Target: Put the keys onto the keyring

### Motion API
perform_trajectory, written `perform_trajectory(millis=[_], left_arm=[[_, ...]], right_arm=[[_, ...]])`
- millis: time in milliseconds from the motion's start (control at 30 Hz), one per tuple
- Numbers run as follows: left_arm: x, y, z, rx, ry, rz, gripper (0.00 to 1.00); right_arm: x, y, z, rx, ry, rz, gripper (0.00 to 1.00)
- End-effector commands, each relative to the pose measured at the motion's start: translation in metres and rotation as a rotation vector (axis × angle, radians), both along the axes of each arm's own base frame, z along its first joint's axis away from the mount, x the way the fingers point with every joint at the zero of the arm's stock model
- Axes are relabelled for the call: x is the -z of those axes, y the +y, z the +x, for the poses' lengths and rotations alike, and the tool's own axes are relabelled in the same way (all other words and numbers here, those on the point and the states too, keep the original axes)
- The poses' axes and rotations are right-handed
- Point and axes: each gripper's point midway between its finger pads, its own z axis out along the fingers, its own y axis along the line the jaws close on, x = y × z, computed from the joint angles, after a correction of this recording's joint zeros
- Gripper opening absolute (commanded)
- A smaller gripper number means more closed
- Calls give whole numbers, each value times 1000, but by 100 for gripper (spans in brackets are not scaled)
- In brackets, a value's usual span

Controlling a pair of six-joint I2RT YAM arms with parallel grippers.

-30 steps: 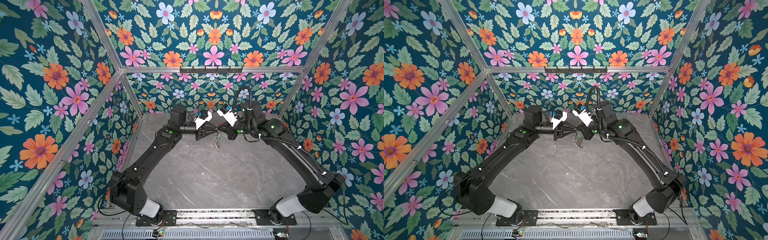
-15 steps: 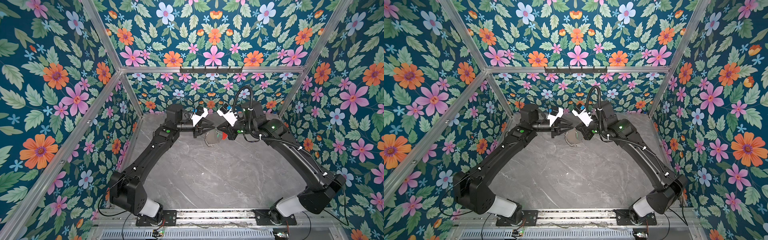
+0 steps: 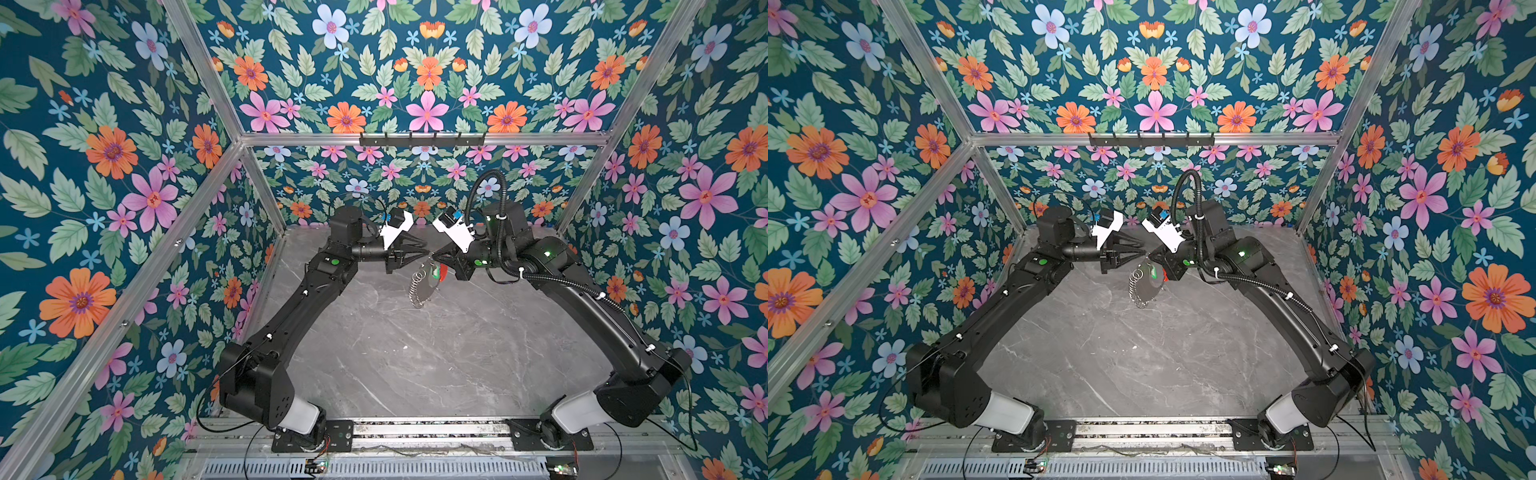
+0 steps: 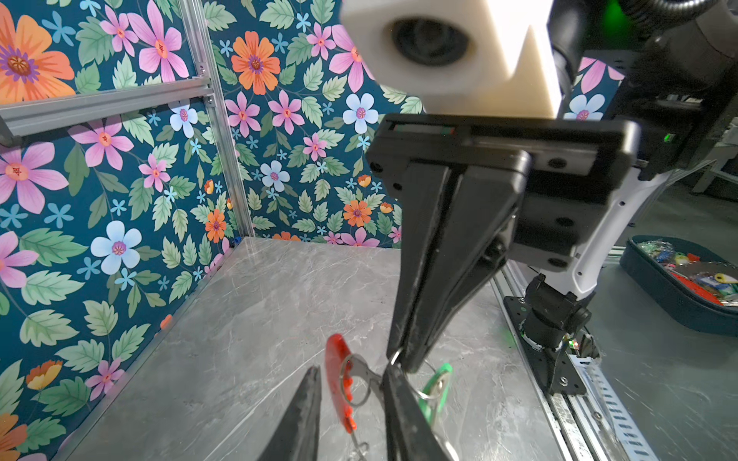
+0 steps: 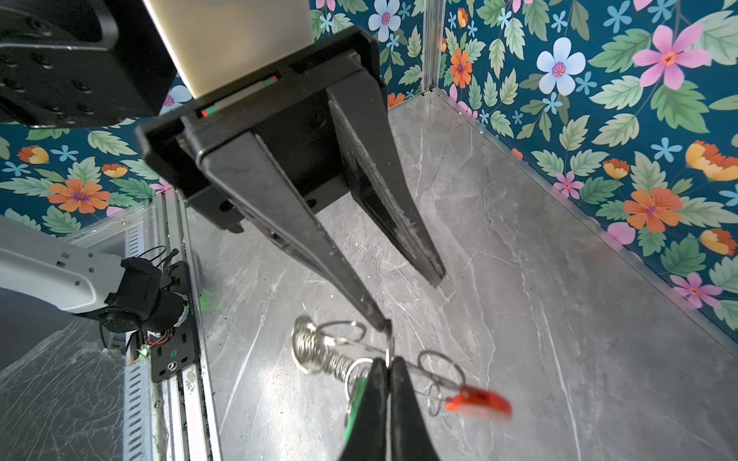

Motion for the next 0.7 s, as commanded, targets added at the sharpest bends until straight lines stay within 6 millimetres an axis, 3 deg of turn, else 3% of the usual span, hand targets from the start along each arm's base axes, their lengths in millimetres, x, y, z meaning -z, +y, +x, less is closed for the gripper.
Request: perform_trajectory(millis=[0,433,500,667], left_arm=[[-4,-1,-4,30,-3,-17,29],[-1,-3,-9,74,28,-18,25],[-1,-3,-9,77,28,-18,21],[-1,-3,-9,79,29,-19,0]], right_arm=[[-8,3,-1,-27,-30,15,0],[-11,8,0,-31,-36,13,0],[-11,9,0,-33,-34,12,0],[-11,10,-2,-41,-29,11,0]])
